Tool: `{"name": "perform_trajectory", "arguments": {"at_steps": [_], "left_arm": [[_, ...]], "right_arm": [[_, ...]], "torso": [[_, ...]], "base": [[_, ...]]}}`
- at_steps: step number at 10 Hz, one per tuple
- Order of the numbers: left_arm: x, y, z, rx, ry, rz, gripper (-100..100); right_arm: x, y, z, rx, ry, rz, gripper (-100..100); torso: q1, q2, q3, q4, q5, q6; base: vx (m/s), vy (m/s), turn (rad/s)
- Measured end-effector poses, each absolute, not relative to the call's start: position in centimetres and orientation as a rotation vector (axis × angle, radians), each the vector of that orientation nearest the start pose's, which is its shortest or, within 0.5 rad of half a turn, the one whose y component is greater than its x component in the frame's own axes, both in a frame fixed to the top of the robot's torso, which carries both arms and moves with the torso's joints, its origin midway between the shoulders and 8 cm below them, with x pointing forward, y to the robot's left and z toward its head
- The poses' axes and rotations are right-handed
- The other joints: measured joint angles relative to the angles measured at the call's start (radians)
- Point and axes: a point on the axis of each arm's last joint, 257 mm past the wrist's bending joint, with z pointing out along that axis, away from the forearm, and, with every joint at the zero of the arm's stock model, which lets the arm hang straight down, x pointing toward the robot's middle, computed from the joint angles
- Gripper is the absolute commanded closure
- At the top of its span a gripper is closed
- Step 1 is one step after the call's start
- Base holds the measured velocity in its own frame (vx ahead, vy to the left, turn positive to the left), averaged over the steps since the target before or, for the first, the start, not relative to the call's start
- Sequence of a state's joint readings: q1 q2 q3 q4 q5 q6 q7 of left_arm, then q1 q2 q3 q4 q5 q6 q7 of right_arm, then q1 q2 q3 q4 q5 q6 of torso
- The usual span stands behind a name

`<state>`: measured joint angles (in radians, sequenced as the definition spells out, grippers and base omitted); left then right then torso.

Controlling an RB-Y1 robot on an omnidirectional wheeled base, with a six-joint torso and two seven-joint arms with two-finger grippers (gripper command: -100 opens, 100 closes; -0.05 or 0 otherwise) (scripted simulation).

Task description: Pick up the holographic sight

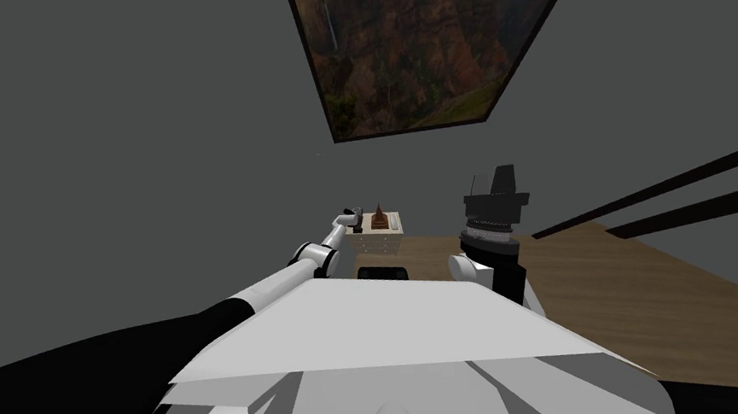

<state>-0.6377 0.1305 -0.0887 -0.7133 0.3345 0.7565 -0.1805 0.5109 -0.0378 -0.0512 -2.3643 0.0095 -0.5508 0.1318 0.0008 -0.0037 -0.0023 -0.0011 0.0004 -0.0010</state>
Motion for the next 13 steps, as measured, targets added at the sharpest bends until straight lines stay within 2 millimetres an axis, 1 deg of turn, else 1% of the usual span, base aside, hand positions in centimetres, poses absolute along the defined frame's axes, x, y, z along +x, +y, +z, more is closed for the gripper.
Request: {"name": "perform_trajectory", "arguments": {"at_steps": [4,6,7,9,10,11,12,13], "left_arm": [[52.7,16.2,-46.4,-1.734,2.252,-0.56,-100],[51.1,16.3,-47.8,-1.781,2.287,-0.518,-100],[49.9,16.5,-48.7,-1.807,2.308,-0.491,-100],[48.4,16.5,-49.9,-1.853,2.34,-0.447,-100],[47.8,16.6,-50.4,-1.861,2.348,-0.436,-100],[47.5,16.6,-50.5,-1.865,2.352,-0.431,-100],[46.6,16.6,-50.9,-1.889,2.366,-0.41,-100],[45.2,16.4,-51.6,-1.914,2.387,-0.383,-100]], "right_arm": [[31.4,-28.2,6.8,0.468,0.587,1.147,0],[31.4,-28.2,6.8,0.468,0.587,1.147,0],[31.4,-28.2,6.8,0.468,0.587,1.147,0],[31.4,-28.2,6.8,0.468,0.587,1.147,0],[31.4,-28.2,6.8,0.468,0.587,1.147,0],[31.4,-28.2,6.8,0.468,0.587,1.147,0],[31.4,-28.2,6.8,0.468,0.587,1.147,0],[31.4,-28.2,6.8,0.468,0.587,1.147,0]], "torso": [[0.002,-0.002,-0.001,0.0,0.0,0.0],[0.001,-0.002,-0.001,0.0,0.0,0.0],[0.002,-0.002,-0.001,0.0,0.0,0.0],[0.002,-0.003,-0.001,0.0,0.0,0.0],[0.001,-0.002,-0.001,-0.001,0.0,0.0],[0.0,0.001,0.0,0.0,0.0,0.0],[0.0,-0.001,0.0,0.0,0.0,0.0],[0.001,-0.004,-0.002,-0.001,0.0,0.0]], "base": [[0.09,0.039,0.007],[0.082,0.038,0.01],[0.069,0.035,0.008],[0.103,0.043,0.007],[0.036,0.001,0.004],[0.073,0.014,0.015],[0.144,0.04,0.012],[0.122,0.039,0.004]]}}
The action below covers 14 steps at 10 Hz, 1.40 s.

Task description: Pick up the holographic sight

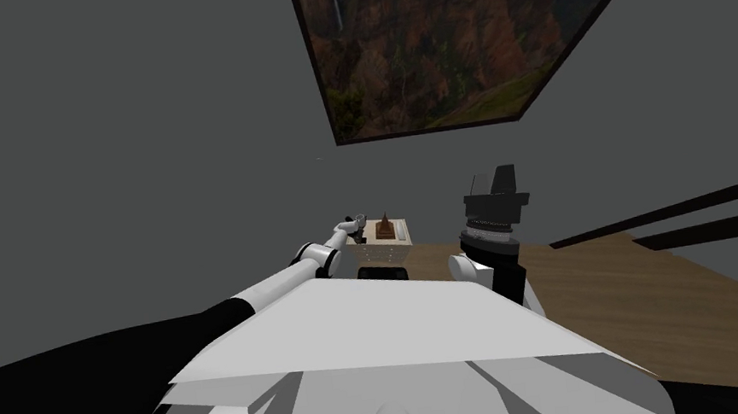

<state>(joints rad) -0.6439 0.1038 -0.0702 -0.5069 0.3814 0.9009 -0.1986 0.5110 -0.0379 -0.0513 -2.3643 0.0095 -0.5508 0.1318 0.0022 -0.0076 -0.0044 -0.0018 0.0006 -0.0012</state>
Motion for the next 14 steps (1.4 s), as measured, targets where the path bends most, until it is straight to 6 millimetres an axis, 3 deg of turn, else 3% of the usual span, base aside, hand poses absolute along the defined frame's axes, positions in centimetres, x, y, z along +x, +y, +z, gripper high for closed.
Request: {"name": "perform_trajectory", "arguments": {"at_steps": [2,5,6,7,14], "left_arm": [[44.5,16.4,-52.1,-1.931,2.398,-0.369,-100],[40.6,16.7,-54.6,-1.994,2.445,-0.288,-100],[40.5,16.7,-54.6,-1.996,2.448,-0.285,0],[40.5,16.7,-54.6,-1.995,2.447,-0.285,-100],[38.1,15.6,-56.7,-2.043,2.402,-0.284,-100]], "right_arm": [[31.4,-28.2,6.8,0.468,0.587,1.147,0],[31.4,-28.2,6.8,0.468,0.587,1.147,0],[31.4,-28.2,6.8,0.468,0.587,1.147,0],[31.4,-28.2,6.8,0.468,0.587,1.147,0],[31.4,-28.2,6.8,0.468,0.587,1.147,0]], "torso": [[-0.001,0.003,0.001,0.0,0.0,0.0],[-0.001,0.0,0.0,0.0,0.0,0.0],[-0.001,0.004,0.002,0.001,0.0,0.0],[-0.002,0.006,0.003,0.001,0.0,0.0],[-0.001,0.009,0.005,0.002,0.0,0.0]], "base": [[0.063,0.023,-0.001],[0.097,0.021,-0.002],[0.009,0.002,0.0],[0.026,0.037,-0.107],[0.0,0.022,-0.062]]}}
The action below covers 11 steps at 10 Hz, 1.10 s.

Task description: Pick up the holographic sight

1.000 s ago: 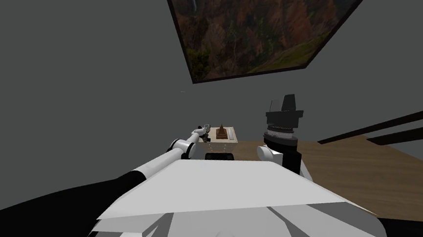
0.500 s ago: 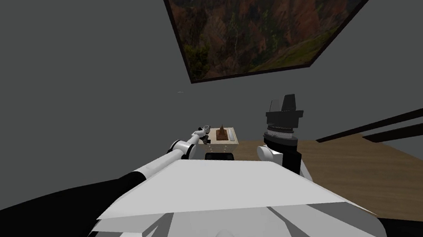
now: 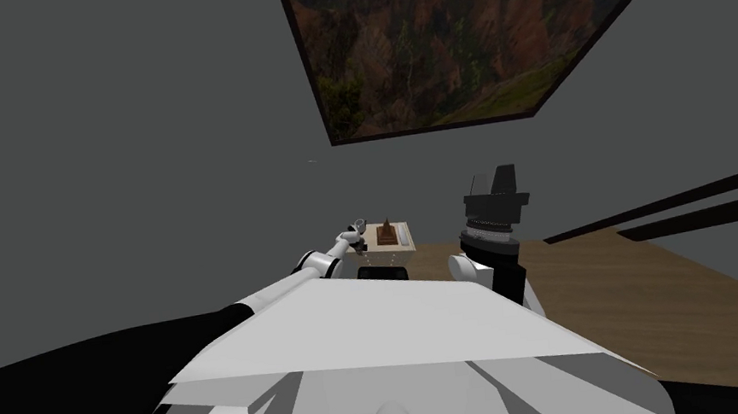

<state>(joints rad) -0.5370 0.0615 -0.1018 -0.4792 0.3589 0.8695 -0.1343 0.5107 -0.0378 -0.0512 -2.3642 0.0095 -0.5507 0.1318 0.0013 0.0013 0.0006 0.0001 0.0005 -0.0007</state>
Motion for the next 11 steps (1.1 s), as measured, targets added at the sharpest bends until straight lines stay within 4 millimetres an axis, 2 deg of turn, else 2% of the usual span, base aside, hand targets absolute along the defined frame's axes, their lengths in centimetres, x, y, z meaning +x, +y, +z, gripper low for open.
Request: {"name": "perform_trajectory", "arguments": {"at_steps": [1,2,6,7,8,11], "left_arm": [[37.9,15.5,-56.9,-2.048,2.394,-0.288,-100],[37.9,15.5,-56.9,-2.049,2.393,-0.288,100],[37.9,15.4,-56.9,-2.051,2.392,-0.29,100],[37.9,15.4,-56.9,-2.05,2.392,-0.29,0],[37.9,15.4,-56.9,-2.05,2.392,-0.29,100],[39.4,16.4,-55.6,-2.017,2.419,-0.287,100]], "right_arm": [[31.4,-28.2,6.8,0.468,0.587,1.147,0],[31.4,-28.2,6.8,0.468,0.587,1.147,0],[31.4,-28.2,6.8,0.468,0.587,1.147,0],[31.4,-28.2,6.8,0.468,0.587,1.147,0],[31.4,-28.2,6.8,0.468,0.587,1.147,0],[31.4,-28.2,6.8,0.468,0.587,1.147,0]], "torso": [[0.0,0.0,0.0,0.0,0.0,0.0],[-0.001,0.0,0.0,0.0,0.0,0.0],[-0.001,-0.002,-0.001,-0.001,0.0,0.0],[-0.001,-0.002,-0.001,-0.001,0.0,0.0],[-0.001,-0.002,-0.001,-0.001,0.0,0.0],[-0.003,-0.001,-0.001,0.0,-0.001,-0.001]], "base": [[-0.009,0.005,-0.009],[0.0,0.0,0.0],[0.0,0.0,0.0],[0.0,0.0,0.0],[0.029,-0.013,0.103],[-0.005,-0.032,0.106]]}}
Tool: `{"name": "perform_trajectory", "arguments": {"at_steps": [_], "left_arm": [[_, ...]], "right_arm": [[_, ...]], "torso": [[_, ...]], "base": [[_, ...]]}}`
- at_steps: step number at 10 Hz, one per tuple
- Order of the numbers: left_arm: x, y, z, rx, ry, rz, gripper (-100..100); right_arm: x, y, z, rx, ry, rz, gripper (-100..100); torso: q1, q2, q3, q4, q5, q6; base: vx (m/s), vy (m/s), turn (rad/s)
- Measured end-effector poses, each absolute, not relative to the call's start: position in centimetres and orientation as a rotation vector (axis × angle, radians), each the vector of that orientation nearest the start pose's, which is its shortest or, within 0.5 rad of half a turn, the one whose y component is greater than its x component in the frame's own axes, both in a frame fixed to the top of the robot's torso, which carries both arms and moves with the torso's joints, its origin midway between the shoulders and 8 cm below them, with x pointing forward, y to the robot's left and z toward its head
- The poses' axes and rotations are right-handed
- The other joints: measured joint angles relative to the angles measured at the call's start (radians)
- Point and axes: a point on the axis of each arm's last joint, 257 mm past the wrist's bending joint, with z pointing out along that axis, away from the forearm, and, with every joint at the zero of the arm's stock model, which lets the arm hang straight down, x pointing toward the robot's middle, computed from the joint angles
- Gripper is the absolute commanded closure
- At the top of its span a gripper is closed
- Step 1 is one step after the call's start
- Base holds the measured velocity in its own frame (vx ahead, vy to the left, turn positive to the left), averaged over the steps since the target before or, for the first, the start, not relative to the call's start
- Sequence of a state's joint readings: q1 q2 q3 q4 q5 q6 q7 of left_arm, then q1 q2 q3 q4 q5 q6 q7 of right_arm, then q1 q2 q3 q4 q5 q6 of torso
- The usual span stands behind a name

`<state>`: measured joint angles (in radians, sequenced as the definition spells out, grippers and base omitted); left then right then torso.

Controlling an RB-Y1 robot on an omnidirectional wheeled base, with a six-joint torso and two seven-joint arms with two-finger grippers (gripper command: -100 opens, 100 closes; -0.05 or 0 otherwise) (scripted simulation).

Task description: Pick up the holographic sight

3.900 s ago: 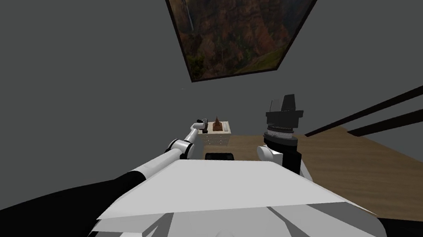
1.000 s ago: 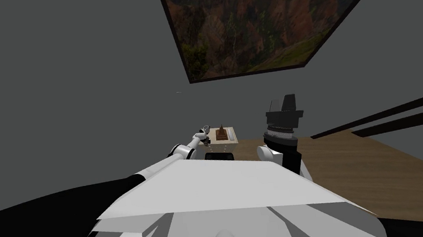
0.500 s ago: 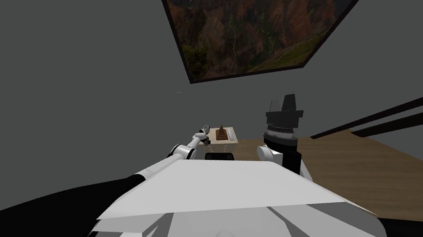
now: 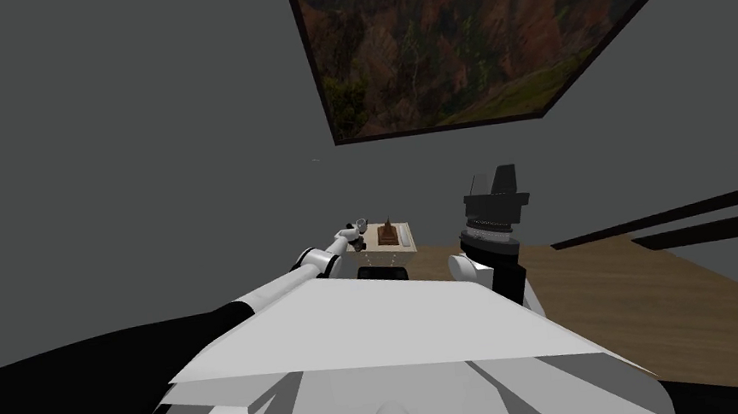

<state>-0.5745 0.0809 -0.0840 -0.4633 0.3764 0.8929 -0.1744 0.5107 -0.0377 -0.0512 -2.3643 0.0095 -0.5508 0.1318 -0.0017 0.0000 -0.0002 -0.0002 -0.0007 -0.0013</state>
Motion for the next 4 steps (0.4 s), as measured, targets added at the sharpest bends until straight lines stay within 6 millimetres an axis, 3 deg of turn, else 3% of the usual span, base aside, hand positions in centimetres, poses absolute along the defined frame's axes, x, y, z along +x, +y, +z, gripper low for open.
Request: {"name": "perform_trajectory", "arguments": {"at_steps": [3,4], "left_arm": [[40.16,16.61,-54.92,-2.004,2.44,-0.284,100],[40.21,16.66,-54.88,-2.0,2.442,-0.284,0]], "right_arm": [[31.4,-28.24,6.76,0.468,0.587,1.147,0],[31.41,-28.24,6.76,0.468,0.587,1.147,0]], "torso": [[0.001,0.0,0.0,0.0,0.0,0.0],[0.001,0.0,0.0,0.0,0.001,0.001]], "base": [[-0.009,-0.015,0.038],[0.0,0.0,0.0]]}}
